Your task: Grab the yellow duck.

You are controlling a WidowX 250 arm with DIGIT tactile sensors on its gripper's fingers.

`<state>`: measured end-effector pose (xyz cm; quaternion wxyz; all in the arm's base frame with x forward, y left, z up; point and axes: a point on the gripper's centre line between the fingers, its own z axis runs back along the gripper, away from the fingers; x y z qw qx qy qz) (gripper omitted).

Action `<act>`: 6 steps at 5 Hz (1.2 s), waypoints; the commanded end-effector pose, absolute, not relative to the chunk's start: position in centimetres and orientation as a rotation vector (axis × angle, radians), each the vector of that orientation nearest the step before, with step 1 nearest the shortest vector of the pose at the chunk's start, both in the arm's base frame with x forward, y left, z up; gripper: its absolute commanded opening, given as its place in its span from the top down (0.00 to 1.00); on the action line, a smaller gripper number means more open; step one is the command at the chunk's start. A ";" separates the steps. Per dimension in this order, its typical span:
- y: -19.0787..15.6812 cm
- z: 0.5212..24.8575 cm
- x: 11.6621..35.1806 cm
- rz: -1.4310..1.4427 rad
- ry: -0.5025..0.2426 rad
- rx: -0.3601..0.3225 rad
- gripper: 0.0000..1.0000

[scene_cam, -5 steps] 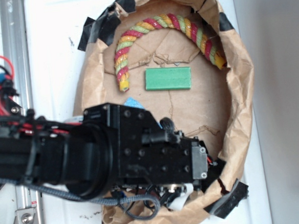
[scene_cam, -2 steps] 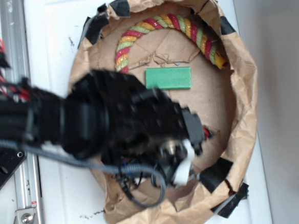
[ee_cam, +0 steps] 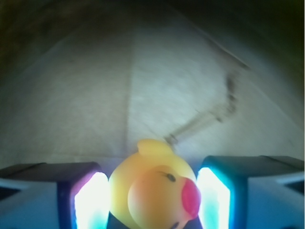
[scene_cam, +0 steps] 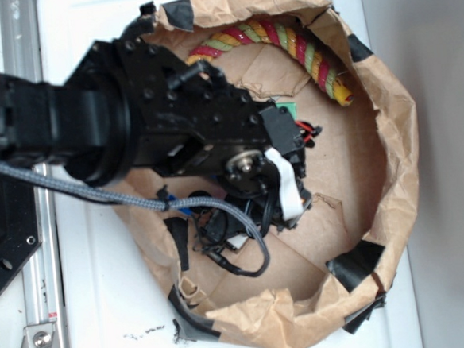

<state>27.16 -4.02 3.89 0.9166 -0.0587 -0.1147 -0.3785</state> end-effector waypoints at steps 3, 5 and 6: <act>-4.1 15.5 24.4 -0.067 -0.103 0.073 1.00; -1.7 15.6 25.8 0.023 -0.106 0.079 1.00; -1.0 14.8 26.6 0.039 -0.109 0.093 1.00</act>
